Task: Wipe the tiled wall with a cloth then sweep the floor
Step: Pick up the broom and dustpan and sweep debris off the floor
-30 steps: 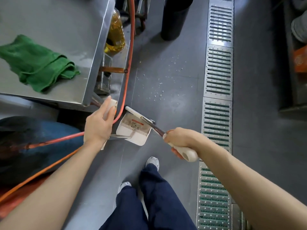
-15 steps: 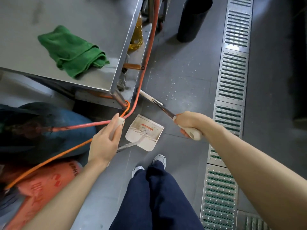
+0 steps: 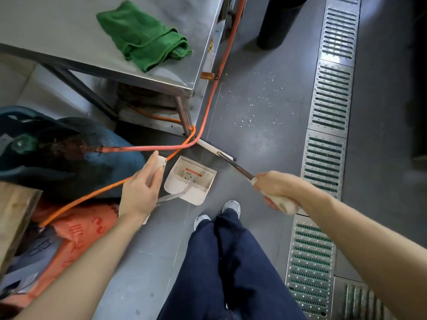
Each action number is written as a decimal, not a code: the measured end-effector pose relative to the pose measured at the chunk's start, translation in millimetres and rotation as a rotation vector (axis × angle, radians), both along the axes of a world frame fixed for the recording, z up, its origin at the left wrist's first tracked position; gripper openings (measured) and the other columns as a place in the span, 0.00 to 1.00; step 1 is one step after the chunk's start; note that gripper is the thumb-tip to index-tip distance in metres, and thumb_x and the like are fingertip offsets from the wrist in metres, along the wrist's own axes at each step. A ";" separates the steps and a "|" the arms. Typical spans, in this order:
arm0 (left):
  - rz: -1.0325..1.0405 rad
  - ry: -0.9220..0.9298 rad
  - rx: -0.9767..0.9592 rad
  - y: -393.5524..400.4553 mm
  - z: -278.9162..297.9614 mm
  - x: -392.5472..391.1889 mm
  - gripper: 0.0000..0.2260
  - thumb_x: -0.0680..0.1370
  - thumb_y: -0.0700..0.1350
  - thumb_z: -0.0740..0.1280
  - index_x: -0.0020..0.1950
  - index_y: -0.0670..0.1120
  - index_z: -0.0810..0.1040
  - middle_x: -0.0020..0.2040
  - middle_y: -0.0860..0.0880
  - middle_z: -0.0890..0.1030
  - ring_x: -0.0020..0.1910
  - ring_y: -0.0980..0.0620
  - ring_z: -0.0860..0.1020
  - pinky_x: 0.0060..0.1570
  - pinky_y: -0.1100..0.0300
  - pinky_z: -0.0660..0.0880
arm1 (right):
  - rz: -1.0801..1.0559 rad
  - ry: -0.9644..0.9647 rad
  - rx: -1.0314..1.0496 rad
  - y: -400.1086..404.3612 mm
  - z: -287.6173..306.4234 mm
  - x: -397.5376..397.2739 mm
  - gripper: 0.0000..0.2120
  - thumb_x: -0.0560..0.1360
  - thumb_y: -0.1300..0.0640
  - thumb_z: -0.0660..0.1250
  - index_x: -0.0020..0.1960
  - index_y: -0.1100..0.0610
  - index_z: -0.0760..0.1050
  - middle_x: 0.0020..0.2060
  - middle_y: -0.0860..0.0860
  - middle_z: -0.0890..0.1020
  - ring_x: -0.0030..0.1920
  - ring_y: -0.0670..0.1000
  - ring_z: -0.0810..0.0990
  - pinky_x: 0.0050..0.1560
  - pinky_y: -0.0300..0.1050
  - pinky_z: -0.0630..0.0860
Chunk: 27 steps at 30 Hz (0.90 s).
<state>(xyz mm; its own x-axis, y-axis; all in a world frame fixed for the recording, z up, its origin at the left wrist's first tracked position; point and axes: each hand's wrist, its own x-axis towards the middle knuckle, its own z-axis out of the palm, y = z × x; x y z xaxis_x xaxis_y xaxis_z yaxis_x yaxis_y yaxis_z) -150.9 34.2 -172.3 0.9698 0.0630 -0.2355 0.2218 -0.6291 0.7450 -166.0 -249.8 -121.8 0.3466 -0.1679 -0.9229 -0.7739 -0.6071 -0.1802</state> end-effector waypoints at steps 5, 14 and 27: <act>-0.067 0.023 0.002 8.0 3.4 15.8 0.18 0.79 0.52 0.60 0.70 0.55 0.69 0.59 0.47 0.80 0.61 0.48 0.75 0.64 0.54 0.68 | -0.191 -0.035 0.020 1.5 10.7 5.9 0.16 0.78 0.59 0.54 0.62 0.61 0.72 0.25 0.55 0.72 0.21 0.51 0.69 0.24 0.37 0.67; -0.113 0.014 -0.004 0.6 6.8 33.8 0.19 0.80 0.53 0.59 0.71 0.52 0.68 0.65 0.49 0.76 0.66 0.51 0.71 0.67 0.54 0.67 | 0.139 0.073 0.081 49.3 6.6 -16.9 0.19 0.79 0.62 0.50 0.62 0.66 0.73 0.28 0.53 0.74 0.23 0.49 0.72 0.22 0.36 0.69; -0.163 0.024 -0.002 2.8 8.3 15.8 0.19 0.79 0.53 0.60 0.70 0.54 0.69 0.65 0.50 0.76 0.66 0.51 0.72 0.67 0.56 0.65 | -0.209 0.073 0.084 -3.6 48.9 -4.4 0.15 0.80 0.59 0.55 0.65 0.60 0.68 0.26 0.54 0.69 0.14 0.46 0.66 0.17 0.30 0.64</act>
<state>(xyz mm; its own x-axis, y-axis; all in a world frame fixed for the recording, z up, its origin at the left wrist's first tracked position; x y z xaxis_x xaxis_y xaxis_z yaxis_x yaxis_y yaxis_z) -135.1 37.1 -164.0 0.9613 -0.0952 -0.2584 0.1346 -0.6564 0.7423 -170.4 -253.4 -72.9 0.2443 -0.1503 -0.9580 -0.8942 -0.4170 -0.1626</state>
